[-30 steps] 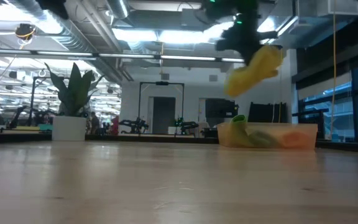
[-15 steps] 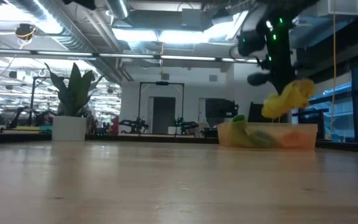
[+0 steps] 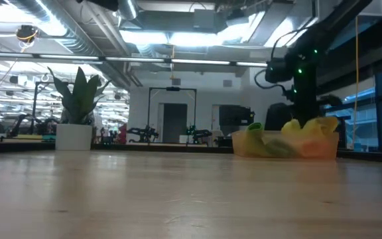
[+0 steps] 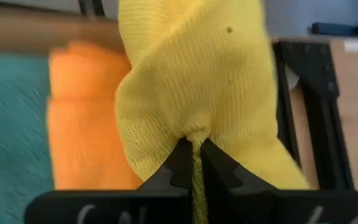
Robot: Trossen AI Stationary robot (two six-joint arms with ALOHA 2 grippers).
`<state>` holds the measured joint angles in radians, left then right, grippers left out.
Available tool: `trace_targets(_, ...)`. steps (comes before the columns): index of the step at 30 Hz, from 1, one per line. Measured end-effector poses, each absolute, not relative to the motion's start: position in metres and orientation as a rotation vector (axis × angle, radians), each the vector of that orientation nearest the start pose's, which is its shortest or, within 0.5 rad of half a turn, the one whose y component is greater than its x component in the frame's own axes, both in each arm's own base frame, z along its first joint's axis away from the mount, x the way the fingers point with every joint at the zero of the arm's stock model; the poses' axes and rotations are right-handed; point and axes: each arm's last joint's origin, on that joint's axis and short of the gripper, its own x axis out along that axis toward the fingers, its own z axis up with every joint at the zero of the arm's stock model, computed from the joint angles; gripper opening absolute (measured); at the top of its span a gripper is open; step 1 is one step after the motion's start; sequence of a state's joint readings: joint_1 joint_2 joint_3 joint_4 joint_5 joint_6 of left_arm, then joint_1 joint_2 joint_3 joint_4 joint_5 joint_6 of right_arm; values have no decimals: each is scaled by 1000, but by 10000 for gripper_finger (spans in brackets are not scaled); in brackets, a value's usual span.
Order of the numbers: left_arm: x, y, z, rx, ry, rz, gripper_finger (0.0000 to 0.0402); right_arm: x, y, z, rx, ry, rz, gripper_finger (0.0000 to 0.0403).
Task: Roll microfiber towels into tight, uniform cylinder then place into a basket
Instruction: Put the yellow towel into the bin, then return to Home Position
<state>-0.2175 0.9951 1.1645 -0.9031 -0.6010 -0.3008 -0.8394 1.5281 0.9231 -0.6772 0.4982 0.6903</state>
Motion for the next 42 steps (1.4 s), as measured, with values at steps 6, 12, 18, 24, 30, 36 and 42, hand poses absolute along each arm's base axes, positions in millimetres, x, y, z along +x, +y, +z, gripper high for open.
trace_targets(6, 176, -18, 364, 2, 613, 482, 78, 166, -203, 169, 768, 931, -1541, 16)
trace_targets(12, 176, -15, 364, 10, 622, 481, 78, 170, -205, 168, 799, 899, -1468, 49)
trace_targets(18, 176, -15, 364, 7, 622, 484, 78, 171, -208, 172, 798, 883, -1469, 100)
trace_targets(24, 176, -14, 364, 5, 622, 485, 78, 174, -211, 182, 821, 890, -1448, 170)
trace_targets(30, 176, -13, 364, -19, 618, 501, 78, 181, -217, 223, 885, 916, -1423, 208)
trace_targets(36, 176, -12, 364, -21, 615, 508, 76, 185, -215, 282, 832, 1009, -1394, 193)
trace_targets(42, 172, -7, 377, -68, 566, 538, 14, 200, -190, 332, 625, 1114, -1303, 85)
